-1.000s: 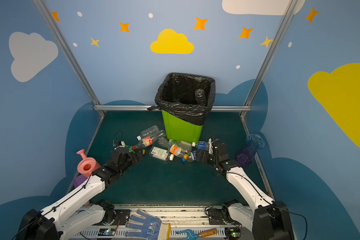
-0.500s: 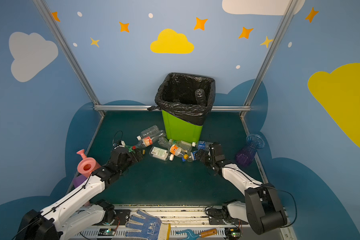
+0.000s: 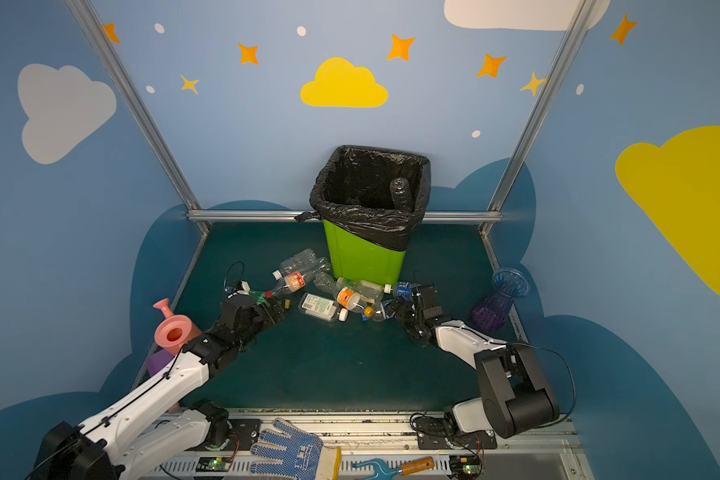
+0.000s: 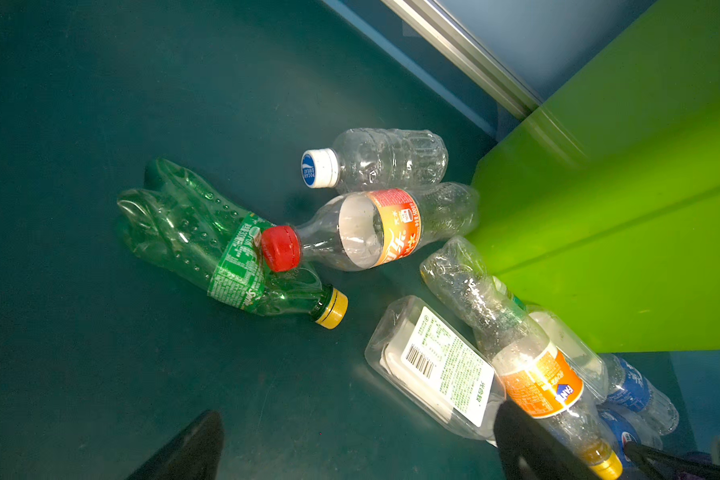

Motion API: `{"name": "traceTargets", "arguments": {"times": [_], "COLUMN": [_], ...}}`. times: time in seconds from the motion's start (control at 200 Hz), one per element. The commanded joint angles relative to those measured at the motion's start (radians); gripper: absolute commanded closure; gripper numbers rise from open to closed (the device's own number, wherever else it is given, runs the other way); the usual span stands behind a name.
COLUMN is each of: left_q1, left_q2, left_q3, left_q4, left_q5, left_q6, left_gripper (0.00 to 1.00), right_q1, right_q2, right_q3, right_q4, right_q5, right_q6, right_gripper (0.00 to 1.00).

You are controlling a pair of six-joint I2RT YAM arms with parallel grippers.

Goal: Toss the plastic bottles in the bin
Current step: 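Lower the right gripper to the pile and grasp the blue-labelled Pepsi bottle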

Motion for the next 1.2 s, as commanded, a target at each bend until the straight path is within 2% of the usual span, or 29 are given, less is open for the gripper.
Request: {"name": "traceTargets", "arguments": {"times": [0.0,0.4,0.836,0.931,1.196], "left_q1": [0.003,0.003,0.004,0.004,0.004], "left_q2": [0.004,0.046,0.071,0.065,0.069], "left_q3": [-0.014,-0.012,-0.004,-0.006,-0.008], "left_q4": [0.01,0.035,0.016,0.01,0.011], "left_q5": [0.005,0.011,-0.022,-0.034,-0.044], "left_q6": [0.002,0.006,0.008,0.012,0.01], "left_gripper": [0.0,0.0,0.0,0.0,0.0], "right_q1": [0.005,0.029,0.058,0.06,0.062], "right_q2": [0.013,-0.057,0.136,0.157,0.134], "right_q3": [0.018,0.041,0.133,0.143,0.132], "right_q4": [0.018,-0.037,-0.02,-0.024,-0.078], "right_q5": [0.0,0.059,0.076,0.081,0.098], "right_q6": [0.031,0.074,0.098,0.092,0.043], "right_gripper": [0.04,0.03,0.06,0.09,0.3]}}
